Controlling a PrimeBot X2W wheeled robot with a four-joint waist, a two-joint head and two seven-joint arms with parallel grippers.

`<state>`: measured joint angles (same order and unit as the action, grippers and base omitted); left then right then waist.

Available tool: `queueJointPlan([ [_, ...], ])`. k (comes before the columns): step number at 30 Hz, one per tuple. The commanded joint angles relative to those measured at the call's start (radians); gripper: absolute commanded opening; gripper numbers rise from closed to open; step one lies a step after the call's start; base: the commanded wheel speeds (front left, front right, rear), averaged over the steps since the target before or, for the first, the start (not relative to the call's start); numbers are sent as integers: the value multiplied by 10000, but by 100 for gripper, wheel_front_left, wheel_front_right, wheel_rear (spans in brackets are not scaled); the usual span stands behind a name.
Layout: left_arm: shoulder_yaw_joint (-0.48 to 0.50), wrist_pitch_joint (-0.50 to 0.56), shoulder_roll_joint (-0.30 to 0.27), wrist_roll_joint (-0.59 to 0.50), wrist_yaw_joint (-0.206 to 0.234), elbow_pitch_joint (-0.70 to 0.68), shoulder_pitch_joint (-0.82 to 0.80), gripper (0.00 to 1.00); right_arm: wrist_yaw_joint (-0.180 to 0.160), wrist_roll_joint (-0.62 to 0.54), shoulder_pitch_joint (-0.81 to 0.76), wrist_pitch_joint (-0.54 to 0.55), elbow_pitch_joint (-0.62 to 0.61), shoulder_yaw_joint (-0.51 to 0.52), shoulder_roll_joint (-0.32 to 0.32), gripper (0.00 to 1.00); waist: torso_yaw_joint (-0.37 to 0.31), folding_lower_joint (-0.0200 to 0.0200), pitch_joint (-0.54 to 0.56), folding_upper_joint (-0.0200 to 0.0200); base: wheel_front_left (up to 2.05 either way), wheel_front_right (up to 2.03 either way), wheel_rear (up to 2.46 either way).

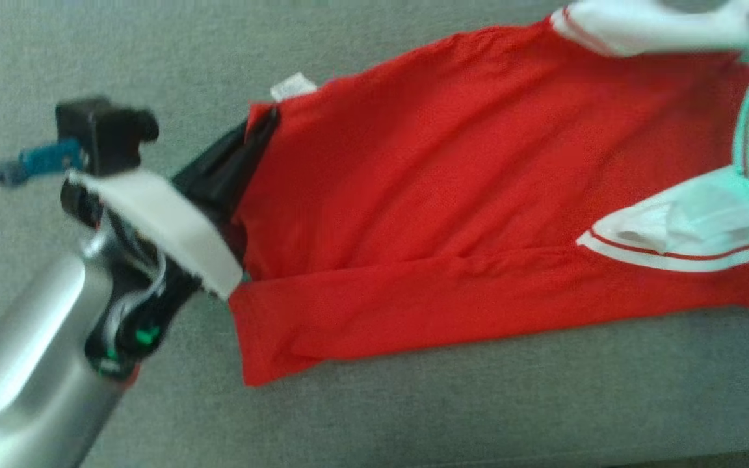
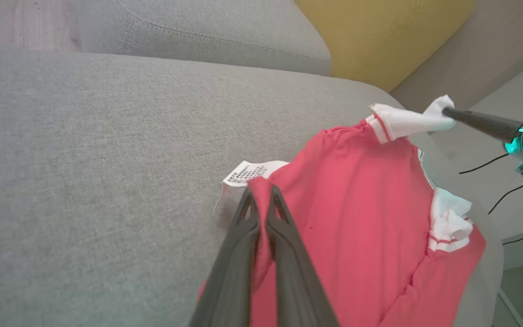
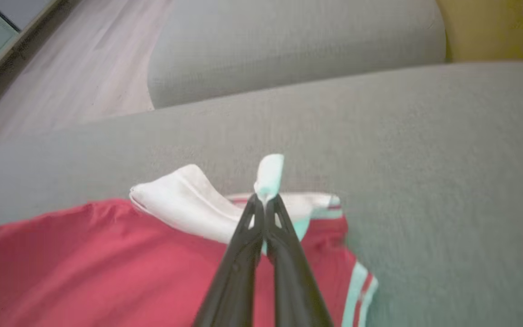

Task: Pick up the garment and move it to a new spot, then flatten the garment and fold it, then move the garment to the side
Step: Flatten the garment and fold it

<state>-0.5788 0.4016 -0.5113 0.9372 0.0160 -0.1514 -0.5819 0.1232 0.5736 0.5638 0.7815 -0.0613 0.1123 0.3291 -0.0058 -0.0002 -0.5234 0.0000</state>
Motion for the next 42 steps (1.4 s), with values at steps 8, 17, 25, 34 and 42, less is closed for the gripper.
queueJointPlan([
  [8,895,-1063,-790,209,509,-1602,2025,0,75,3,-2166,115,-1506,140,-401,0,-547,2,848,0,0,0,0],
  [17,669,-1361,-910,136,680,-1778,3140,0,75,-45,-3192,169,-1547,202,-651,0,-630,2,1041,0,0,0,0],
  [25,726,-1636,-932,234,677,-1734,3568,0,75,34,-3531,288,-1486,202,-475,0,-624,2,1295,0,0,0,0],
  [34,-61,-1256,-1505,-669,813,-1045,4180,100,75,-357,-4040,851,-1180,-182,-44,100,-642,2,1651,0,0,0,0],
  [42,826,-5716,-479,-3911,3669,7,4467,100,75,-1234,-2802,1031,-262,807,-798,100,-516,2,1469,0,0,0,0],
])
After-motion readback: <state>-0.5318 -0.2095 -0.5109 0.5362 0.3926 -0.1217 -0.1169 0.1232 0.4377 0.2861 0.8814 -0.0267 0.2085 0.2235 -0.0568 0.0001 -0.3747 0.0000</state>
